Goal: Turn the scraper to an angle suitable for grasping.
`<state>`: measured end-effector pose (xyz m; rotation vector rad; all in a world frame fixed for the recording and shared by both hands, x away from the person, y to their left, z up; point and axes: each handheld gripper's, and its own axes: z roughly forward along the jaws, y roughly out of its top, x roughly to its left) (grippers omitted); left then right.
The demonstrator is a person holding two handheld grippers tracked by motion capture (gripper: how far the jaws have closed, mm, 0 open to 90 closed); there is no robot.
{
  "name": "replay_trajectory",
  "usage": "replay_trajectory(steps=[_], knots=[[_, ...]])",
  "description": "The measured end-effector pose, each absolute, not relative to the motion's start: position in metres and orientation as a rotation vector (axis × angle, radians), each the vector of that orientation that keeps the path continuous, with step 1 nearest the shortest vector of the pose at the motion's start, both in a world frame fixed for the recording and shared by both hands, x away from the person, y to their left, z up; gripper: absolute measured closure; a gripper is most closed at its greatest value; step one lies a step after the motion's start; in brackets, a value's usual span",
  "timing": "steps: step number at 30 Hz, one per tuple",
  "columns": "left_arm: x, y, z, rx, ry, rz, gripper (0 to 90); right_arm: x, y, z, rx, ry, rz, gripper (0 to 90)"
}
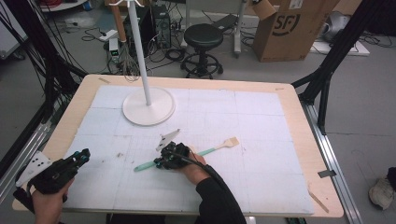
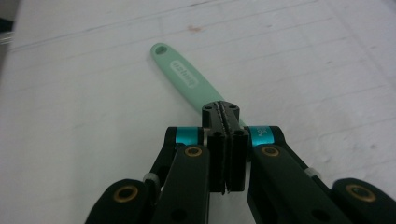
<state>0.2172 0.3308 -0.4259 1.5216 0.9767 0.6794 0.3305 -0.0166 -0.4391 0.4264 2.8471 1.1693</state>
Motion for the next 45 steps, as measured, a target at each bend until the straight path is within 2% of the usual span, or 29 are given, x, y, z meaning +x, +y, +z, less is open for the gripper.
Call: replay_trajectory(steps=[13, 18, 25, 27, 30, 34, 40, 42, 45], knots=[[0.217, 0.332, -0.427, 1.520, 0.976, 0.672, 88.5, 0.364, -0.004, -0.441, 0.722, 2.612, 1.070, 89.7], [0.218, 0.331, -0.428, 1.528, 0.970, 0.670, 88.4, 0.372, -0.017, -0.439, 0.829, 2.552, 1.056, 89.5], [0.219, 0.330, -0.428, 1.520, 0.973, 0.655, 84.9, 0.363, -0.058, -0.413, 0.810, 2.466, 1.232, 89.3], [0.220, 0.329, -0.427, 1.516, 0.971, 0.644, 79.8, 0.358, -0.077, -0.408, 0.813, 2.438, 1.280, 83.0], [0.222, 0.327, -0.426, 1.494, 0.977, 0.633, 63.1, 0.348, -0.110, -0.404, 0.841, 2.388, 1.340, 72.3], [0.224, 0.323, -0.423, 1.460, 0.965, 0.620, 48.2, 0.332, -0.153, -0.403, 0.907, 2.302, 1.402, 55.6], [0.228, 0.314, -0.416, 1.424, 0.919, 0.595, 35.1, 0.300, -0.206, -0.403, 0.961, 2.177, 1.451, 30.1], [0.229, 0.309, -0.413, 1.415, 0.903, 0.587, 31.5, 0.291, -0.220, -0.405, 0.957, 2.140, 1.445, 26.6], [0.230, 0.304, -0.410, 1.401, 0.902, 0.593, 19.9, 0.279, -0.238, -0.406, 0.946, 2.082, 1.415, 20.6]])
